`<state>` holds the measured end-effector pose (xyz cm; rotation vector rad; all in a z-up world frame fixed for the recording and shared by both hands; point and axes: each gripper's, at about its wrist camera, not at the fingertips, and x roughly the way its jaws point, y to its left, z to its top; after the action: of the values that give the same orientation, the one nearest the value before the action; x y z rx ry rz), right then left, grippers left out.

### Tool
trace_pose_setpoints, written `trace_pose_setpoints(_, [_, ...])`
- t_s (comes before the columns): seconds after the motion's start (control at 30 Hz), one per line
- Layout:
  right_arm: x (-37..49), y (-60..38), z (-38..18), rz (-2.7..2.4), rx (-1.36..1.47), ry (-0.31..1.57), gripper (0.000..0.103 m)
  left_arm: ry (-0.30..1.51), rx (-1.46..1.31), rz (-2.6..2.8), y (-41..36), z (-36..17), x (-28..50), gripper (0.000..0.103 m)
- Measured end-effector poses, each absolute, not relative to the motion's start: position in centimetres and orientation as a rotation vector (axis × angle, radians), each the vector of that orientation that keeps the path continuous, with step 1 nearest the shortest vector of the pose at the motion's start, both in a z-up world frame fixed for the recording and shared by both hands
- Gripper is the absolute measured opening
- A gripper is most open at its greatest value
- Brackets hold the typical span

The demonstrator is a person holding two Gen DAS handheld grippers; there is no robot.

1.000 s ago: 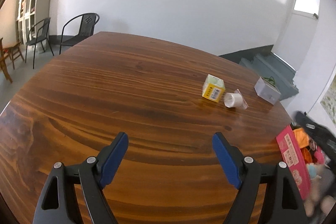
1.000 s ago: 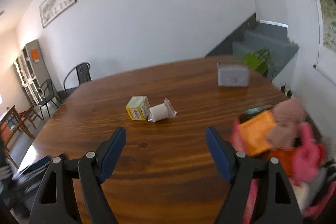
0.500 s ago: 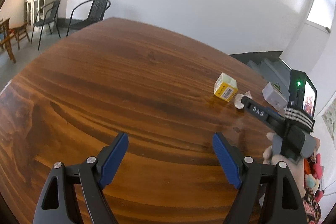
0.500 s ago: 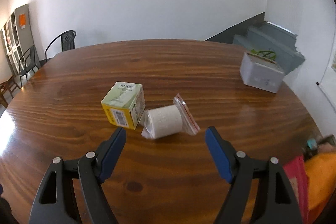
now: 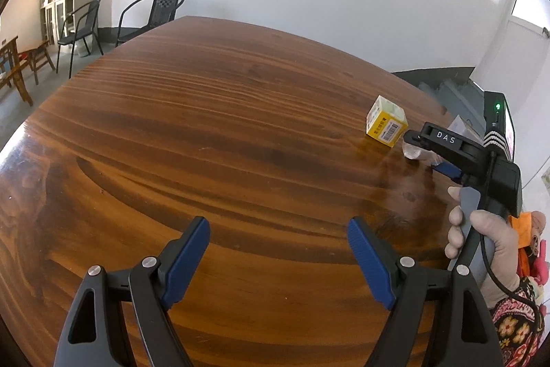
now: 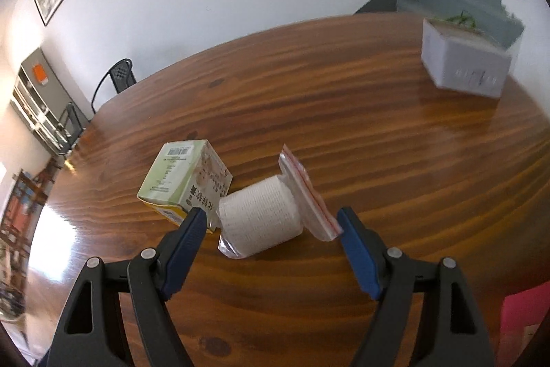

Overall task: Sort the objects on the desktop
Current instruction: 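Move the right tool to the white tape roll and close on it, then grasp the yellow-green medicine box with the left tool while the right tool holds the tape roll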

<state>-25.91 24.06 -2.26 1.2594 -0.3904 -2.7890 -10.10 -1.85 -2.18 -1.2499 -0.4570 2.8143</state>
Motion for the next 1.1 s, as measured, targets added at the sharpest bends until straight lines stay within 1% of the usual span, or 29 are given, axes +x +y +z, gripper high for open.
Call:
trace_pose_setpoints(0.07, [-25.9, 23.9, -2.3, -2.783, 1.263, -0.374, 0.080, -0.455, -1.247, 2.813, -1.8, -2.1, -10.1, 0.084])
trace_pose_setpoints(0.13, [-25.8, 23.7, -2.3, -2.779, 1.270, -0.346, 0.065, -0.450, -1.246, 2.810, -1.8, -2.0, -10.0, 0.084])
trace_pose_setpoints(0.17, [-25.8, 23.6, -2.4, -2.778, 1.274, -0.329, 0.060, -0.452, -1.246, 2.807, -1.8, -2.0, -10.0, 0.084])
trace_pose_setpoints(0.2, [-25.7, 23.4, -2.4, -2.777, 1.279, -0.312, 0.052, -0.455, -1.245, 2.804, -1.8, -2.0, -10.0, 0.084])
trace_pose_setpoints(0.23, [-25.6, 23.3, -2.4, -2.780, 1.283, -0.301, 0.047, -0.457, -1.245, 2.801, -1.8, -2.0, -10.0, 0.084])
trace_pose_setpoints(0.3, [-25.2, 23.3, -2.3, -2.792, 1.284, -0.284, 0.044, -0.455, -1.241, 2.804, -1.9, -1.9, -9.9, 0.084])
trace_pose_setpoints(0.53, [-22.9, 23.7, -0.9, -2.826, 1.230, -0.306, 0.043, -0.430, -1.228, 2.822, -1.6, -1.9, -10.0, 0.084])
trace_pose_setpoints(0.77, [-19.4, 23.4, 0.8, -2.836, 1.176, -0.308, 0.042, -0.344, -1.174, 2.830, -0.6, -1.7, -10.7, 0.084])
trace_pose_setpoints(1.0, [-12.9, 24.1, 2.1, -2.870, 1.128, -0.188, 0.042, -0.264, -1.117, 2.808, 1.6, -1.0, -13.2, 0.084])
trace_pose_setpoints(1.1, [-10.7, 24.4, 2.2, -2.866, 1.118, -0.168, 0.042, -0.221, -1.110, 2.793, 3.5, -0.8, -15.1, 0.084])
